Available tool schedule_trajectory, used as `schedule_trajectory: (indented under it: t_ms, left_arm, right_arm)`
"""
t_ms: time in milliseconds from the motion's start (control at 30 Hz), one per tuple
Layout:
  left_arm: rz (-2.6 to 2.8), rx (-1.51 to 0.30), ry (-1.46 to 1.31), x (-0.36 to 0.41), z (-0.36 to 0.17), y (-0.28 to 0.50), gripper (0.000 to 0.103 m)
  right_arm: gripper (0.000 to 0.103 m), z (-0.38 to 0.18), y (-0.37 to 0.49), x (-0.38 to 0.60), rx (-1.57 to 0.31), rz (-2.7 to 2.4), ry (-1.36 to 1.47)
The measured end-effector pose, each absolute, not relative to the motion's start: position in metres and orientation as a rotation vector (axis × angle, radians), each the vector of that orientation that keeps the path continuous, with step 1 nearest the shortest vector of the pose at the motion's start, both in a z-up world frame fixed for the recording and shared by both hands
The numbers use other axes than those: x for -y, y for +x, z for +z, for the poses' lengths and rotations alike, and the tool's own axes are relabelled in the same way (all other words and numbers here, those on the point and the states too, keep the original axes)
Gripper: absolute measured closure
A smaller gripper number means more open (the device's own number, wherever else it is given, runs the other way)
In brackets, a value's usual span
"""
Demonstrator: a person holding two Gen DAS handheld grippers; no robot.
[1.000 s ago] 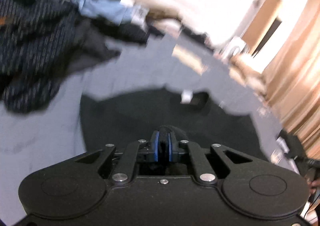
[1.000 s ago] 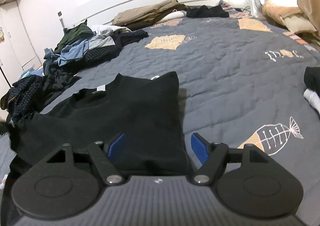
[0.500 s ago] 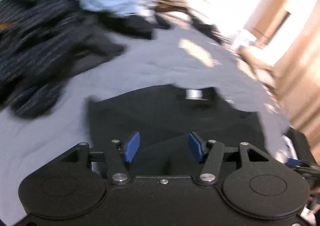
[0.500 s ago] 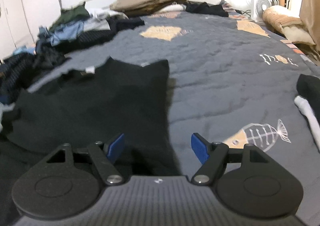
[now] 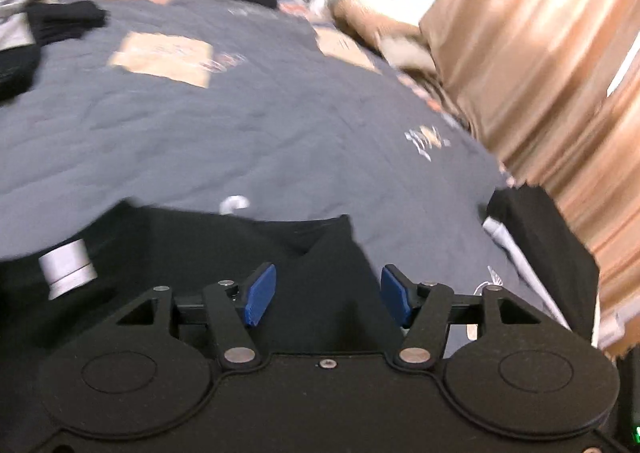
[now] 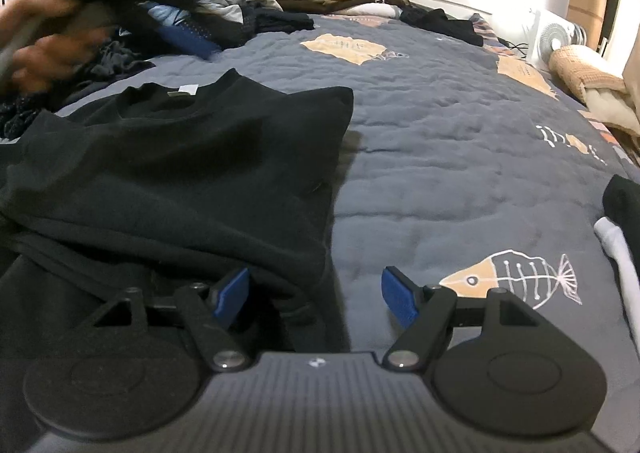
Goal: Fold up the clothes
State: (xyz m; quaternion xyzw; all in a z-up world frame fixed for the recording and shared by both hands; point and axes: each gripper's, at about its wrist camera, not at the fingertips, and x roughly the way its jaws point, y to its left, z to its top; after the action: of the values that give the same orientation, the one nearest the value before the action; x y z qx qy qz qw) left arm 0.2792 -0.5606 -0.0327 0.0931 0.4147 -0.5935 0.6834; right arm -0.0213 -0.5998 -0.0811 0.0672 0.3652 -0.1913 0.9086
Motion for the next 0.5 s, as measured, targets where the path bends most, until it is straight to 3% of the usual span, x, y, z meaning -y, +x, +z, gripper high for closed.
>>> schedule_trajectory:
  t_ms: [233, 267, 300, 333, 367, 500]
  left_arm:
    - [-1.32, -0.979, 0.281, 0.629, -0.072, 0.265, 0.044]
    - [-1.317, -0.983, 0.288, 0.634, -0.076, 0.263, 0.044]
    - [-1.309, -0.984, 0.306, 0.638, -0.08, 0.263, 0.045]
    - [-1.301, -0.984, 0.325, 0.643, -0.084, 0.262, 0.057]
    - [-1.29, -0.982, 0.335, 0.645, -0.087, 0.262, 0.077]
    - [-1.267, -0.947, 0.344, 0.647, -0.09, 0.267, 0.09]
  right_arm:
    - [0.035, -0.087, -0.016, 0.596, -0.748, -0.365, 0.109]
    - [0.043, -0.088, -0.015, 0.594, -0.748, -0.358, 0.098]
    - [0.064, -0.088, -0.015, 0.592, -0.746, -0.344, 0.093]
    - [0.074, -0.089, -0.014, 0.592, -0.747, -0.331, 0.103]
    - [0.087, -0.089, -0.013, 0.592, -0.748, -0.327, 0.113]
    - [0.091, -0.091, -0.017, 0.589, -0.758, -0.325, 0.046]
